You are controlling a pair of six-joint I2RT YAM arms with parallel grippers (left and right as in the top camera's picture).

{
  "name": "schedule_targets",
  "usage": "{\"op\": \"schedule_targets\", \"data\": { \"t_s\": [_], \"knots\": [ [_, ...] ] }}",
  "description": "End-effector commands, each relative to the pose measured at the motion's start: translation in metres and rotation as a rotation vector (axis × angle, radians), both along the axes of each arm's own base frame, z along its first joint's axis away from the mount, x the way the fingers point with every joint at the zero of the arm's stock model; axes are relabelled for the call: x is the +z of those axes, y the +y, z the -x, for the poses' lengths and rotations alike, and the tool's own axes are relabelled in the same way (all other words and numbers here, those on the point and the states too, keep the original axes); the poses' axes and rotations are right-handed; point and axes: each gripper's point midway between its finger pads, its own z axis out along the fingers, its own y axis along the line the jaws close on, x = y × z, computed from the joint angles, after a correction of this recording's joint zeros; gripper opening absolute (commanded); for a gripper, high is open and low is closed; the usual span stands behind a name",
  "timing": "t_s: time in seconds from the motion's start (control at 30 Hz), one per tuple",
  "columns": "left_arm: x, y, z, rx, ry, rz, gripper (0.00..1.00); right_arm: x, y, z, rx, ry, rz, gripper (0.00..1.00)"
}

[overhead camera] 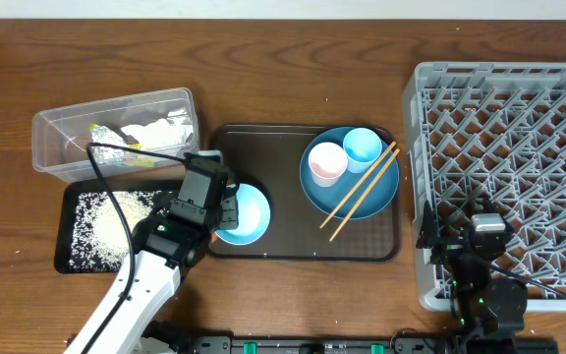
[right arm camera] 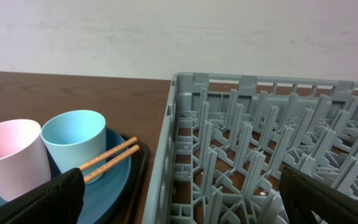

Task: Sort waste into correct bins and load items into the dishwasher rack
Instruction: 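Lower the bowl onto the dark tray and open the left gripper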

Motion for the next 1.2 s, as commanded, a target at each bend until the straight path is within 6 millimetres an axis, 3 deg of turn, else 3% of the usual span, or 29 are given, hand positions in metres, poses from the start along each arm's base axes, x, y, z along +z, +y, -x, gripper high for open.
{"op": "schedule_targets", "data": {
  "t_s": [0.0,0.23,0.4,1.17],
  "knots": [
    [0.006,0.027,-0.005,0.180,-0.047,-0.064,0.10,-0.002,-0.002,0.000,-0.010,0.007,-0.014,0.99],
    [-0.016,0.026,-0.006,0.230,0.021,-0.066,0.11,-0.002,-0.002,0.000,-0.010,0.007,-0.014,0.99],
    [-0.028,0.012,-0.010,0.196,0.061,-0.018,0.10,-0.002,-0.002,0.000,-0.010,0.007,-0.014,0.99],
    [-0.030,0.001,-0.008,0.164,0.083,0.037,0.16,-0.002,-0.002,0.000,-0.010,0.007,-0.014,0.99]
  ]
}}
